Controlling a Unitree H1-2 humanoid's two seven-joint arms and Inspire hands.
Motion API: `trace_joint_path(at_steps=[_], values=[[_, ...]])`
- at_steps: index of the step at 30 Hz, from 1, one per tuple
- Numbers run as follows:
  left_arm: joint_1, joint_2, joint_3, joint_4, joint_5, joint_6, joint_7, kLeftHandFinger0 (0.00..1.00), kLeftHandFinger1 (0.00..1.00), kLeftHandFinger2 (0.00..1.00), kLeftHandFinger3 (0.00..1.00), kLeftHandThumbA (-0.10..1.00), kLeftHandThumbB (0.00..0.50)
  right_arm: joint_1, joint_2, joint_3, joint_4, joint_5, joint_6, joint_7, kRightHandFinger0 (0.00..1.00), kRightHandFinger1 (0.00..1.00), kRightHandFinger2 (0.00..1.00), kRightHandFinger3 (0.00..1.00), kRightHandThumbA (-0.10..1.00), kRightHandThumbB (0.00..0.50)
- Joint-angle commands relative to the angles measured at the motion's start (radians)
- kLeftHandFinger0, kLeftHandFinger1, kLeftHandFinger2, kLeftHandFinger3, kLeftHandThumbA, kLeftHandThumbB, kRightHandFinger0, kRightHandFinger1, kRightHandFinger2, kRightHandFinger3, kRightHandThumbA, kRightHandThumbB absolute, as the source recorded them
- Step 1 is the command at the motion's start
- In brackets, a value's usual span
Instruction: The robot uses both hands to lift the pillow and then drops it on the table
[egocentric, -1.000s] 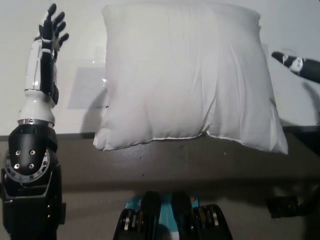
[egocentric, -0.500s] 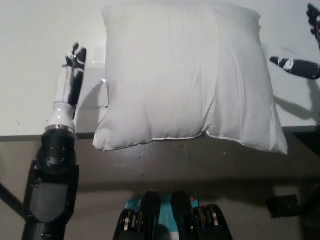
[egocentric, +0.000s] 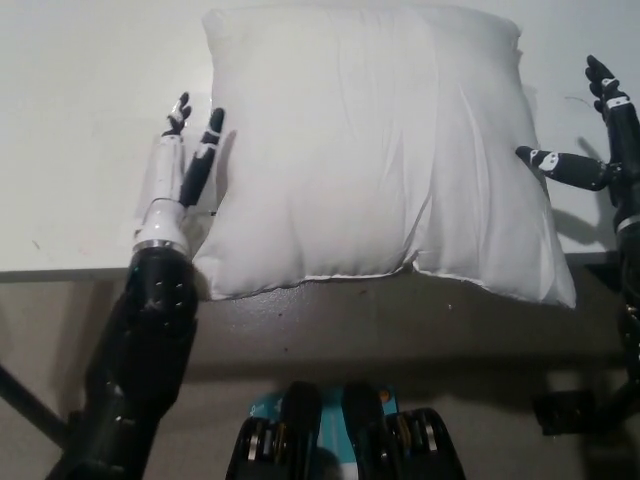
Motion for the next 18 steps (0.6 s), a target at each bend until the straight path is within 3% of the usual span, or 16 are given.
trace_joint_path(at_steps=[1, 4, 11, 18], values=[[-0.065, -0.026, -0.020, 0.021, 0.034, -0.088, 0.079, 1.00, 1.00, 1.00, 1.00, 1.00, 0.217, -0.044, -0.004, 0.012, 0.018, -0.029, -0.058, -0.043, 1.00, 1.00, 1.00, 1.00, 1.00, 0.198], [-0.085, -0.048, -0.018, 0.069, 0.012, -0.099, 0.077, 1.00, 1.00, 1.00, 1.00, 1.00, 0.249, -0.039, 0.001, 0.010, 0.066, -0.016, -0.072, -0.046, 1.00, 1.00, 1.00, 1.00, 1.00, 0.177], [-0.102, -0.103, 0.019, 0.115, -0.059, -0.109, 0.050, 1.00, 1.00, 1.00, 1.00, 1.00, 0.147, -0.028, 0.030, -0.006, 0.189, 0.024, -0.118, -0.052, 1.00, 1.00, 1.00, 1.00, 1.00, 0.173], [-0.121, -0.147, 0.043, 0.182, -0.120, -0.174, 0.030, 1.00, 1.00, 1.00, 1.00, 1.00, 0.183, -0.025, 0.063, -0.012, 0.229, 0.035, -0.118, -0.070, 1.00, 1.00, 1.00, 1.00, 1.00, 0.187]])
